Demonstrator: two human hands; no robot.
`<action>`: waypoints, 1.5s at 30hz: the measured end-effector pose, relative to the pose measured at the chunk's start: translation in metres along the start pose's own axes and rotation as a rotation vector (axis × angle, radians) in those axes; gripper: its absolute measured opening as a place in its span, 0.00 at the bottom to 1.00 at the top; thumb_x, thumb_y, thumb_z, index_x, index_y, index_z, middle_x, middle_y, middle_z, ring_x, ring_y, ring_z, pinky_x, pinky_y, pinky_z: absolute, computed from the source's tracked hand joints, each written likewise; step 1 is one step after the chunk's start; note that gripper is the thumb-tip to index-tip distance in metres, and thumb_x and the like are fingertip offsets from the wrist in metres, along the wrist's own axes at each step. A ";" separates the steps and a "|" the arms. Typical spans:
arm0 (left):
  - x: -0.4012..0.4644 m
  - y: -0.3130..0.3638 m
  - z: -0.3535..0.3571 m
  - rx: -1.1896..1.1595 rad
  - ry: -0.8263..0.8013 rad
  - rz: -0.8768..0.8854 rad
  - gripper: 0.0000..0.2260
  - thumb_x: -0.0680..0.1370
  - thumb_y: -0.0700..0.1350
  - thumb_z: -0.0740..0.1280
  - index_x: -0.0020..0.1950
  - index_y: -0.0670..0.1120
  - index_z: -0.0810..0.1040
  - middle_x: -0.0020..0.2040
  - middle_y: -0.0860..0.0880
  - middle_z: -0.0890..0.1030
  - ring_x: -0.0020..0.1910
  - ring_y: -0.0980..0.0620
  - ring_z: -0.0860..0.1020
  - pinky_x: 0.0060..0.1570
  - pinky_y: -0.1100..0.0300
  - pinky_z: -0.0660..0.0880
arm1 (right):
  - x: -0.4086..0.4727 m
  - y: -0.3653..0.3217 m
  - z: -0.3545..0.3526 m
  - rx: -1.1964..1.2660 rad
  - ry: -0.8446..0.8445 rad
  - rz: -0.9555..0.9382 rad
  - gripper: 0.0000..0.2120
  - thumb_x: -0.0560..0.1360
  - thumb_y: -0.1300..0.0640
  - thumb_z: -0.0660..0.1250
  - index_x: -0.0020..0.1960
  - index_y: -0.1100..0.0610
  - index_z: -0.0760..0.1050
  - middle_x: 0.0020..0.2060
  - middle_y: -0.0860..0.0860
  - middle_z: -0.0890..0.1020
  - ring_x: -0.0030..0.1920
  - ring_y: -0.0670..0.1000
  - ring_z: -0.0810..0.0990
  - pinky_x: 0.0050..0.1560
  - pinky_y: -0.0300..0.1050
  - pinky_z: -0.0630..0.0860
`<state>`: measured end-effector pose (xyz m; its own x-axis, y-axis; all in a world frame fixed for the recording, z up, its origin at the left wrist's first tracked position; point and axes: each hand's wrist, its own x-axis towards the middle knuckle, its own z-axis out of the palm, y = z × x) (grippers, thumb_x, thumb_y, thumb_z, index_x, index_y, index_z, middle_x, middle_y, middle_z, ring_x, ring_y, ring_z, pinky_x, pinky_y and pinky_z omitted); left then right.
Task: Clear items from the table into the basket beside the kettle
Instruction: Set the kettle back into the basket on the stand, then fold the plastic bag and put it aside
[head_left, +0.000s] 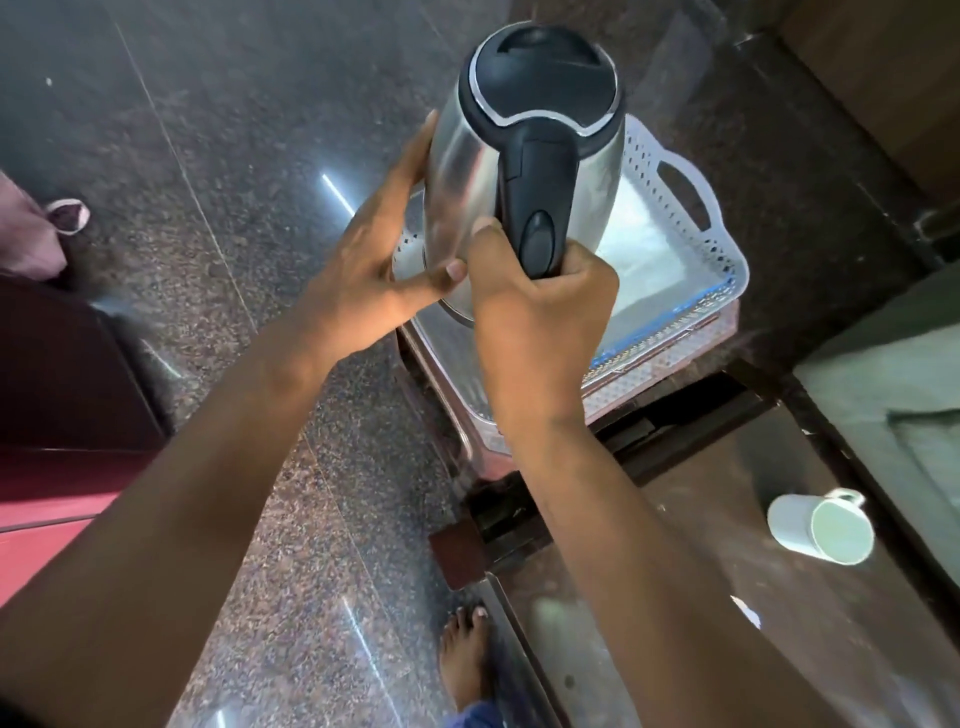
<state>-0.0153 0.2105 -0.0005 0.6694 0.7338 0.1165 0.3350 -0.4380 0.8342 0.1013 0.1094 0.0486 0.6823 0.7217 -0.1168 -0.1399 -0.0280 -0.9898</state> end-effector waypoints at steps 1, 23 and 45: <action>0.001 -0.003 -0.002 -0.004 -0.003 -0.007 0.47 0.81 0.51 0.73 0.91 0.43 0.48 0.91 0.49 0.60 0.90 0.53 0.60 0.88 0.41 0.59 | 0.001 0.005 0.004 -0.006 0.005 -0.006 0.23 0.69 0.58 0.73 0.23 0.48 0.64 0.18 0.41 0.64 0.21 0.42 0.62 0.25 0.35 0.62; -0.002 -0.037 0.004 -0.099 0.015 -0.068 0.46 0.77 0.49 0.75 0.90 0.47 0.56 0.87 0.49 0.68 0.89 0.48 0.63 0.86 0.34 0.61 | 0.007 0.053 0.009 -0.075 -0.032 0.015 0.22 0.73 0.57 0.75 0.27 0.56 0.67 0.22 0.46 0.69 0.25 0.47 0.66 0.27 0.44 0.65; 0.022 0.101 0.017 -0.071 0.596 0.057 0.17 0.82 0.36 0.67 0.71 0.46 0.80 0.69 0.48 0.84 0.72 0.55 0.81 0.74 0.56 0.76 | 0.051 0.030 -0.113 -0.679 -0.239 -0.135 0.14 0.78 0.48 0.74 0.61 0.53 0.82 0.54 0.45 0.87 0.57 0.44 0.84 0.62 0.50 0.82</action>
<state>0.0441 0.1733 0.0775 0.1914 0.8840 0.4266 0.2504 -0.4642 0.8496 0.2131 0.0673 0.0037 0.4759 0.8783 -0.0457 0.4633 -0.2945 -0.8359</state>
